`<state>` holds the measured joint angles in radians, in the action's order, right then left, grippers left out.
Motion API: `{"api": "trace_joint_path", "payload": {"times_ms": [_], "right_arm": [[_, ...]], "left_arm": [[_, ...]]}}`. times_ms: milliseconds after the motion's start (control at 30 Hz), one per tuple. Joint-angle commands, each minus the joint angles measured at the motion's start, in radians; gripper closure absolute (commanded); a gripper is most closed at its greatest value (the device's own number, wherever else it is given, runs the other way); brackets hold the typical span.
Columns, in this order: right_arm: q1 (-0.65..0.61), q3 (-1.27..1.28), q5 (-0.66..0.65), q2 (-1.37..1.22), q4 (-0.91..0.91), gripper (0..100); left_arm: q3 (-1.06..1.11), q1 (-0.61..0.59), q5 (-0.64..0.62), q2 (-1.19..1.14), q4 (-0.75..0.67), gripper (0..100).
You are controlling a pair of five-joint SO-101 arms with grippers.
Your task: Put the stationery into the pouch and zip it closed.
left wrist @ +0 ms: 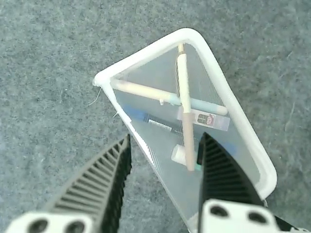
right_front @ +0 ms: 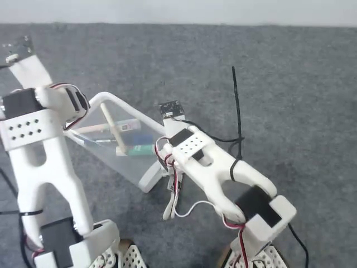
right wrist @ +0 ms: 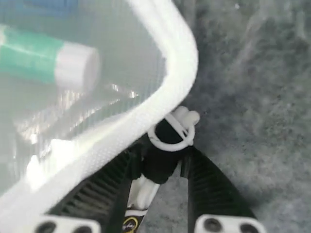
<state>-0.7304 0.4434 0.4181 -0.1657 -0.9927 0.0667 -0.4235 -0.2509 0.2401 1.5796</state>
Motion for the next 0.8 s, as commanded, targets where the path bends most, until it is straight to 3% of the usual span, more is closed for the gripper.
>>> {"api": "trace_joint_path", "payload": {"times_ms": [0, 133, 367, 600, 767], "right_arm": [[0.033, -0.071, 0.011, -0.018, -0.012, 88.4], [0.035, -0.087, -0.003, -0.035, -0.015, 99.8], [0.073, -0.103, -0.163, 0.153, -0.159, 99.1], [0.108, 0.008, -0.261, 0.501, -0.151, 99.1], [0.108, 0.009, -0.4, 0.684, -0.15, 99.1]], "left_arm": [[-0.008, -0.003, -0.015, 0.006, -0.02, 79], [-0.008, -0.003, -0.015, 0.006, -0.018, 79], [-0.008, -0.003, -0.011, 0.011, -0.018, 79], [-0.008, 0.002, -0.011, 0.012, -0.018, 79], [-0.008, 0.003, -0.011, 0.014, -0.018, 79]]}}
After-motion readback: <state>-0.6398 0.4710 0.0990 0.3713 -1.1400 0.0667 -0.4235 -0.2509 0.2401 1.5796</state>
